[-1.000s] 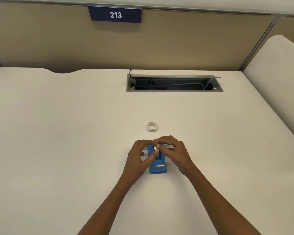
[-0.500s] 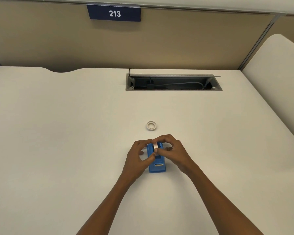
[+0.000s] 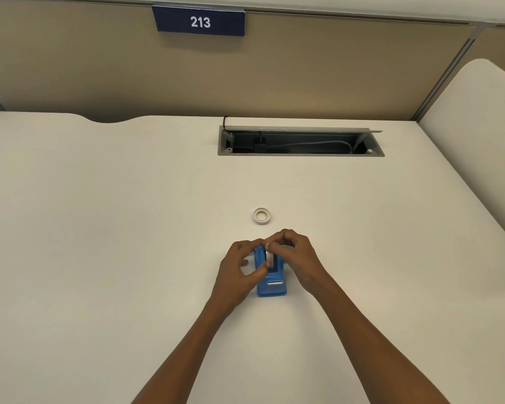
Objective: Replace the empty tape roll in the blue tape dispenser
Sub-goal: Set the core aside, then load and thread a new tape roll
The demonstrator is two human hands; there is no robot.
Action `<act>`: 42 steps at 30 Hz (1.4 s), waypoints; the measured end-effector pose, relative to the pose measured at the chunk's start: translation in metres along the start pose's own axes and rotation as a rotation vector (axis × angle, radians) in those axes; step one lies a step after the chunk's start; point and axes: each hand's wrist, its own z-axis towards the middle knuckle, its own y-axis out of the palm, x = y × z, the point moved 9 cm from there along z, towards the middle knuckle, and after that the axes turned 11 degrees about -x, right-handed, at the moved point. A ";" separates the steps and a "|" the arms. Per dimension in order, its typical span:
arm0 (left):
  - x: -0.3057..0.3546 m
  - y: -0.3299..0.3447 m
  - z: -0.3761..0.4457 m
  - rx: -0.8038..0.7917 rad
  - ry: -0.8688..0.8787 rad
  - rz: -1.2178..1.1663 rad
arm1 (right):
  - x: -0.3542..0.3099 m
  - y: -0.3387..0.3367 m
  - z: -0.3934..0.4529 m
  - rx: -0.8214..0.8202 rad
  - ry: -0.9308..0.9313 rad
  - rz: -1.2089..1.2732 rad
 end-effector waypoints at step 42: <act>0.001 0.000 0.002 0.017 0.019 0.004 | -0.002 0.000 -0.004 -0.005 -0.009 0.062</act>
